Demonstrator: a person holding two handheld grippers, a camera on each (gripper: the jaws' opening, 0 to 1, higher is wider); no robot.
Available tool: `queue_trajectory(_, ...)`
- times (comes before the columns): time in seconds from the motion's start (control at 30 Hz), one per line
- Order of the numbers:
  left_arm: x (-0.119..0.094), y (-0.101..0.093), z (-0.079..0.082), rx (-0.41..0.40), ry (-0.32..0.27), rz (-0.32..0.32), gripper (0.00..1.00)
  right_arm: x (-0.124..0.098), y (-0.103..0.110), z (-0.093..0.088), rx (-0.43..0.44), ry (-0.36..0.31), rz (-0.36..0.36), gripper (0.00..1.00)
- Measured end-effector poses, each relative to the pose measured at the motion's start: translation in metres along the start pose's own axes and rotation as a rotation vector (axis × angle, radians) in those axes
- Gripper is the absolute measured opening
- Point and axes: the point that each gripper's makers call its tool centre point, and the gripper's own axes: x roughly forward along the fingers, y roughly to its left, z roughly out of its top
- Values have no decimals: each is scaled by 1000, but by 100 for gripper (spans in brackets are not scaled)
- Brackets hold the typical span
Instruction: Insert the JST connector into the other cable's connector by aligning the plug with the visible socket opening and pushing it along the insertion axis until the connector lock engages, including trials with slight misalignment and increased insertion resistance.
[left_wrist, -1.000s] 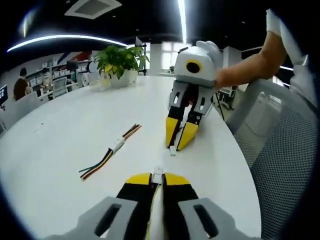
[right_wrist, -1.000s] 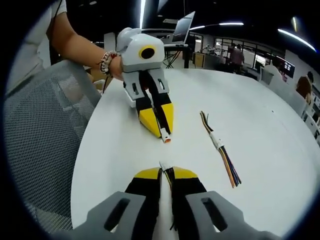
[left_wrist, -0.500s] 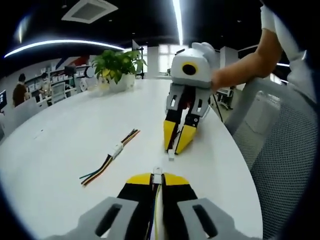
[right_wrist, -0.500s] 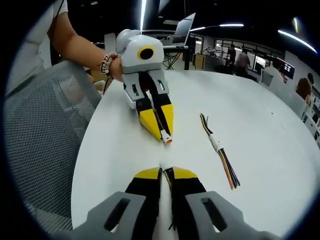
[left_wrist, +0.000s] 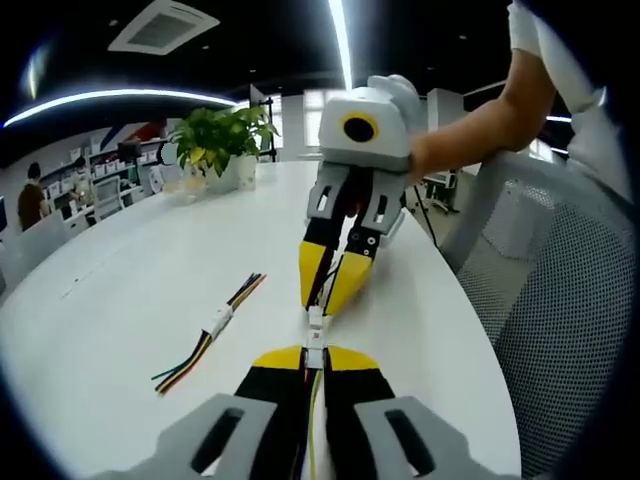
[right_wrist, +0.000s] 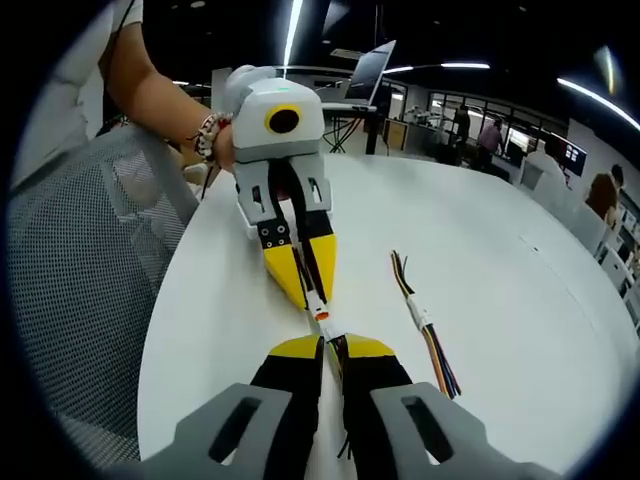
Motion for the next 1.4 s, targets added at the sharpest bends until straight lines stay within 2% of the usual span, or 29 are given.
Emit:
queue_trajectory(0.27, 1, -2, -2, 6, 12, -4, 0, 3, 3, -1, -17, 13, 12, 4)
queue_trajectory(0.4, 1, -2, -2, 4, 12, -3, 0, 4, 5, -3, -66, 46, 6, 4)
queue_trajectory(0.6, 2, -5, -4, 28, 27, -9, 0, 6, 7, -2, -65, 52, 14, 4)
queue_trajectory(0.9, 1, -4, 0, 22, 8, -10, 0, 7, 6, 3, -18, 24, 16, 3)
queue_trajectory(1.23, 3, -7, -2, 37, 19, -19, 0, 7, 8, 0, 23, 2, 30, 3)
queue_trajectory(1.3, 3, -3, -1, -6, 19, -1, 7, 5, 7, -1, 34, 0, 27, 3)
queue_trajectory(1.37, 1, 2, -3, -49, 28, 19, 23, 4, 4, -2, 44, -1, 12, 3)
queue_trajectory(1.4, 0, 6, -4, -53, 29, 30, 24, 2, 2, -2, 61, -10, 4, 3)
